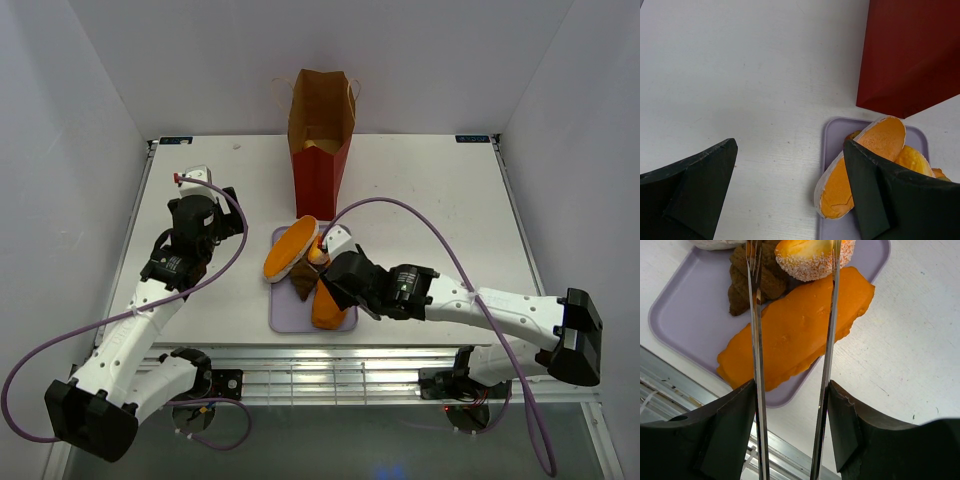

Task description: Place the fake bread into the paper bag

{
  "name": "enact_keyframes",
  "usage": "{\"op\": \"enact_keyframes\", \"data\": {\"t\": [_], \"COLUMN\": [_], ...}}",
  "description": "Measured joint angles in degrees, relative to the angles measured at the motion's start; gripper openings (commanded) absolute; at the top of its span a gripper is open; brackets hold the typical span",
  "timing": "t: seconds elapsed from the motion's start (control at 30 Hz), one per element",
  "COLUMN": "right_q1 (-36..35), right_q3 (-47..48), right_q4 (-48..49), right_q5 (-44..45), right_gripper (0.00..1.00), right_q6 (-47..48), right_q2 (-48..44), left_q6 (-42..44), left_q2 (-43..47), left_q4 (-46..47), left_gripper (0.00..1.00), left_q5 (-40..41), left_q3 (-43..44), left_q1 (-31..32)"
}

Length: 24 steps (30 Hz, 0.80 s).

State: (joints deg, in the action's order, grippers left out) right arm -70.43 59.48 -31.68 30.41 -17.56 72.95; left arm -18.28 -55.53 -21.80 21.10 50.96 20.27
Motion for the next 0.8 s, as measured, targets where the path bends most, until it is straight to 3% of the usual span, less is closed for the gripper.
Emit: {"op": "enact_keyframes", "data": {"t": [0.5,0.8], "right_q1": [-0.33,-0.48], "right_q3": [0.02,0.24], "right_q4": [-1.66,-2.38], "right_q5": [2.97,4.13], "right_gripper": [0.61,0.5], "right_q6": [-0.04,-0.28], "right_q2": [3.19,3.45], "left_q6": [0.0,0.0], "left_q2": [0.24,0.26], "left_q4": [-0.02,-0.02], "left_gripper": [0.98,0.98], "left_q5": [-1.03,-1.29], "left_q3": [0.0,0.0], "left_q1": [0.0,0.0]}}
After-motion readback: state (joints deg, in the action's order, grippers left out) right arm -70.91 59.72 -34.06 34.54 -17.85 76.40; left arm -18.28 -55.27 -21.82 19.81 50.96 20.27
